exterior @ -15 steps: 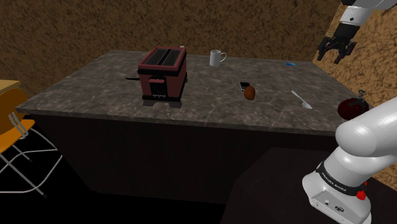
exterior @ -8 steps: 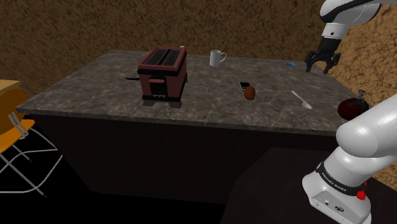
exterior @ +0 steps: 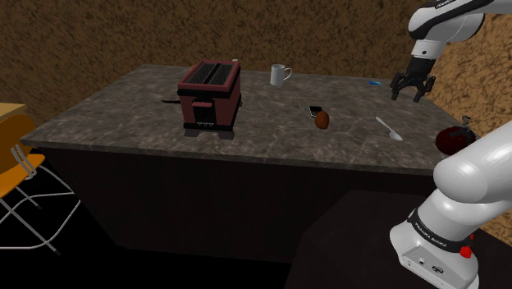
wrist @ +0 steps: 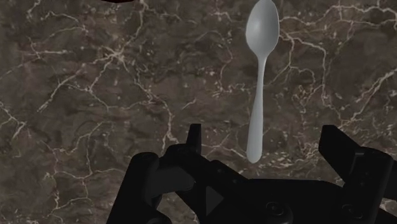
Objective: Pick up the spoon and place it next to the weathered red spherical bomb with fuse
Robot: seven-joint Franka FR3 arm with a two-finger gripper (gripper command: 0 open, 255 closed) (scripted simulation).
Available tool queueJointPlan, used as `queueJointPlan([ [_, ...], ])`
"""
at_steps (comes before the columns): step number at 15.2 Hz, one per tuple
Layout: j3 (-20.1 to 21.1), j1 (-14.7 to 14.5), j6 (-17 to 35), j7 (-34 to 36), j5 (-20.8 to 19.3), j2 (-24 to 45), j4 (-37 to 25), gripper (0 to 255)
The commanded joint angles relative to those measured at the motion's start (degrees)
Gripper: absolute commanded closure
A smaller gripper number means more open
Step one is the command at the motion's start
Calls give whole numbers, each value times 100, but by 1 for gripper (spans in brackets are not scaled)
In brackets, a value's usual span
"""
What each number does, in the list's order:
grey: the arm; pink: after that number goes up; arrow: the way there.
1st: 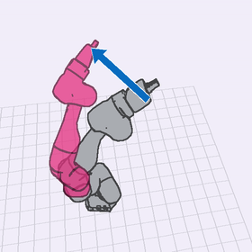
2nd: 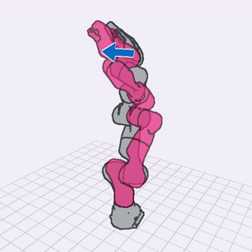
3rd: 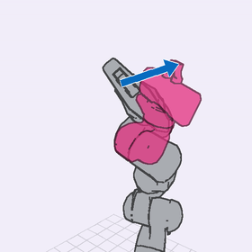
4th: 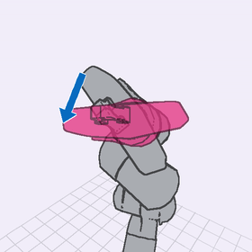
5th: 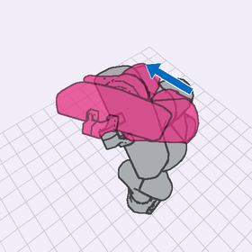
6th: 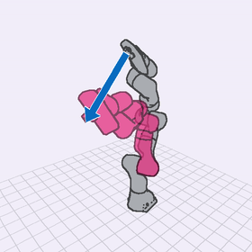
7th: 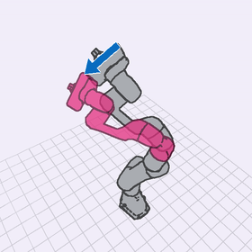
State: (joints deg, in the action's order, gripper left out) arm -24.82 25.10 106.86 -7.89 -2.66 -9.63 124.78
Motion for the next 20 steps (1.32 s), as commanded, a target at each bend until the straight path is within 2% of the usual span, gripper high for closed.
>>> queueJointPlan([
  [1, -1, 1, 9, -2, 0, 1, 6, 0],
  [4, -1, 1, 8, -2, 0, 1, 6, 0],
  [5, -1, 1, 8, -2, 0, 1, 6, 255],
  [14, -1, 1, 8, -2, 0, 1, 6, 255],
  [15, -1, 1, 8, -2, 0, 1, 6, 0],
  [20, -144, -47, 923, -438, 658, 293, 695, 0],
])
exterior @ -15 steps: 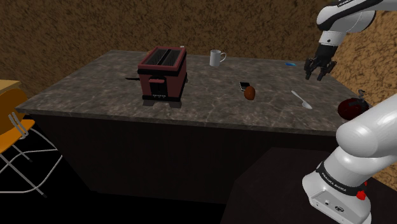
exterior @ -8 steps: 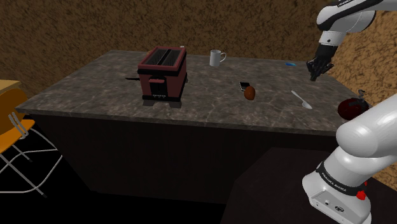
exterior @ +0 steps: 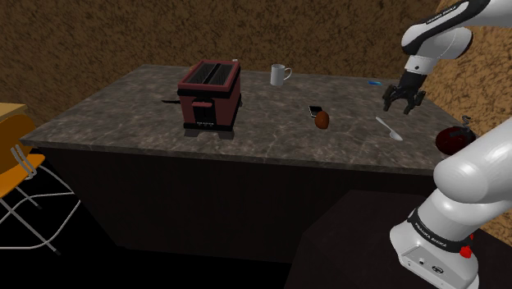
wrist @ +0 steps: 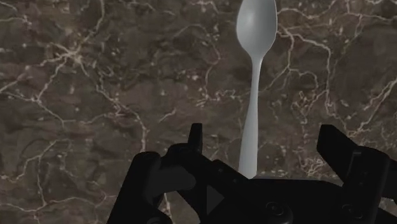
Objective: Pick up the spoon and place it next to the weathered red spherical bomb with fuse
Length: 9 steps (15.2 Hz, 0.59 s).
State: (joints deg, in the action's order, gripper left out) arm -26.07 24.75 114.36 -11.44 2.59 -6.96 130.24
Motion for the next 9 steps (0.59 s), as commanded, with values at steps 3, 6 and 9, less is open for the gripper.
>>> queueJointPlan([
  [3, -29, -28, 428, -170, 258, 129, 320, 0],
  [6, -27, -44, 666, -217, 324, 228, 471, 0],
  [9, -24, -58, 870, -264, 390, 324, 593, 0],
])
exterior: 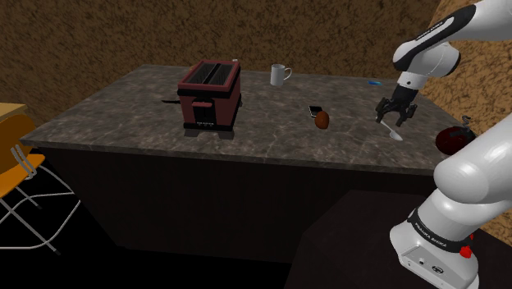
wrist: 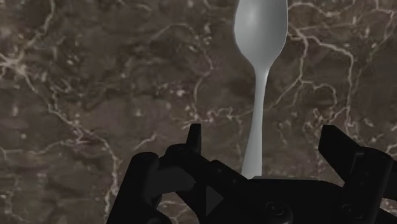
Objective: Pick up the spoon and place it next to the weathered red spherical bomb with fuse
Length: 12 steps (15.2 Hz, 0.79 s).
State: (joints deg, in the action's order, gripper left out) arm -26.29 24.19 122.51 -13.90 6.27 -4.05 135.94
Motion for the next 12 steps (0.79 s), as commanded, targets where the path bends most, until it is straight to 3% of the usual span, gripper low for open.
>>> queueJointPlan([
  [1, -2, -2, 54, -18, 21, 33, 23, 0],
  [7, -1, -2, 53, -18, 21, 33, 22, 0],
  [8, -1, -2, 53, -18, 21, 33, 22, 255],
  [12, -3, -1, 46, -19, 19, 31, 17, 255],
])
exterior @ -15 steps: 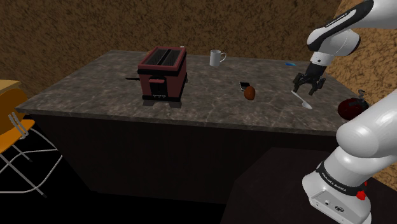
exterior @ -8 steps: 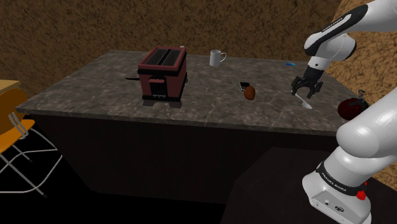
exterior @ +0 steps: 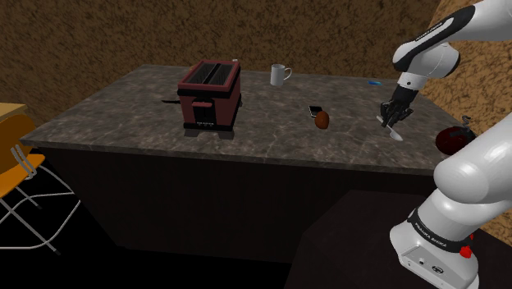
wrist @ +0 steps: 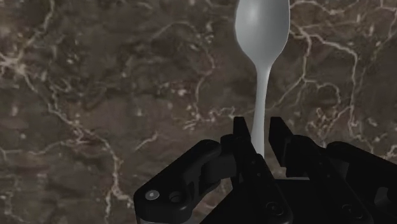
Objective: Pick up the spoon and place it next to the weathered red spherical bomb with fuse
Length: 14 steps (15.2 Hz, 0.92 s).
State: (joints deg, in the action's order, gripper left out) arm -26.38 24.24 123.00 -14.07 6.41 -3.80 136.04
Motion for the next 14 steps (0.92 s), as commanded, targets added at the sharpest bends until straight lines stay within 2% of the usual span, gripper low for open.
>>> queueJointPlan([
  [1, 7, -6, -4, 1, 5, 5, 6, 255],
  [5, 7, -7, 6, -1, 8, 8, 13, 255],
  [14, 53, 13, -691, 251, -237, -437, -300, 255],
])
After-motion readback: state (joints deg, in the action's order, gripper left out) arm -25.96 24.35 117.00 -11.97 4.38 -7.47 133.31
